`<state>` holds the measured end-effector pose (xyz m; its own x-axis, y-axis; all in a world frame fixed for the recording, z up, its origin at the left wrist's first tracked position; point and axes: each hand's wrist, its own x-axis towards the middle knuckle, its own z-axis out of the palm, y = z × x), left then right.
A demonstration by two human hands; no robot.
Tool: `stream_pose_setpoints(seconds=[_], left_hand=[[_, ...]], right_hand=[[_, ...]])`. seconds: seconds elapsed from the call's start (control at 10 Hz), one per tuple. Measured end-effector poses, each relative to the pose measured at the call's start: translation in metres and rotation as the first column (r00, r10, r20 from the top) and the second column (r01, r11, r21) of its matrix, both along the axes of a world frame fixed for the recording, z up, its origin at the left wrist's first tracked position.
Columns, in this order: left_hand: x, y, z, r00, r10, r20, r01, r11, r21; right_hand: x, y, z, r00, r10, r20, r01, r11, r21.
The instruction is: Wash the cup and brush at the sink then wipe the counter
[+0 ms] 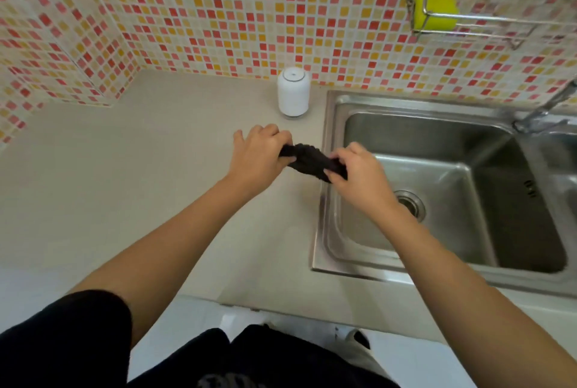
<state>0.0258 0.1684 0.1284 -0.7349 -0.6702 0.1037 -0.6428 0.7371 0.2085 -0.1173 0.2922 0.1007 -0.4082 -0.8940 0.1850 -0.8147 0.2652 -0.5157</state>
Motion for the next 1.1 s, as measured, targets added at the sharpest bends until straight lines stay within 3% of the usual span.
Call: stream_pose_setpoints(seconds=[0.2, 0.3, 0.4, 0.7, 0.9, 1.0, 1.1], left_hand=[[-0.065, 0.013, 0.095, 0.956, -0.228, -0.184, 0.23, 0.973, -0.011], [-0.091, 0.023, 0.135, 0.928, -0.29, -0.233, 0.308, 0.95, 0.046], [-0.14, 0.044, 0.191, 0.872, -0.329, -0.361, 0.399, 0.907, 0.137], [-0.261, 0.06, 0.261, 0.749, -0.29, -0.596, 0.402, 0.914, 0.061], [-0.331, 0.042, 0.254, 0.774, -0.237, -0.587, 0.35, 0.933, 0.086], [-0.36, 0.025, 0.24, 0.835, -0.191, -0.517, 0.298, 0.945, 0.133], [-0.377, 0.016, 0.227, 0.901, -0.124, -0.416, 0.207, 0.965, 0.16]], right_hand=[[-0.084, 0.025, 0.094, 0.998, -0.016, -0.053, 0.005, 0.981, -0.196], [-0.12, 0.045, 0.137, 0.999, 0.01, -0.053, -0.021, 0.978, -0.21], [-0.181, 0.082, 0.199, 0.995, 0.047, 0.083, -0.025, 0.969, -0.248], [-0.293, 0.104, 0.266, 0.977, 0.065, 0.205, 0.032, 0.898, -0.439], [-0.35, 0.084, 0.26, 0.967, 0.018, 0.256, 0.087, 0.915, -0.395], [-0.376, 0.065, 0.238, 0.902, -0.009, 0.433, 0.157, 0.938, -0.308], [-0.387, 0.051, 0.222, 0.9, -0.076, 0.429, 0.186, 0.958, -0.221]])
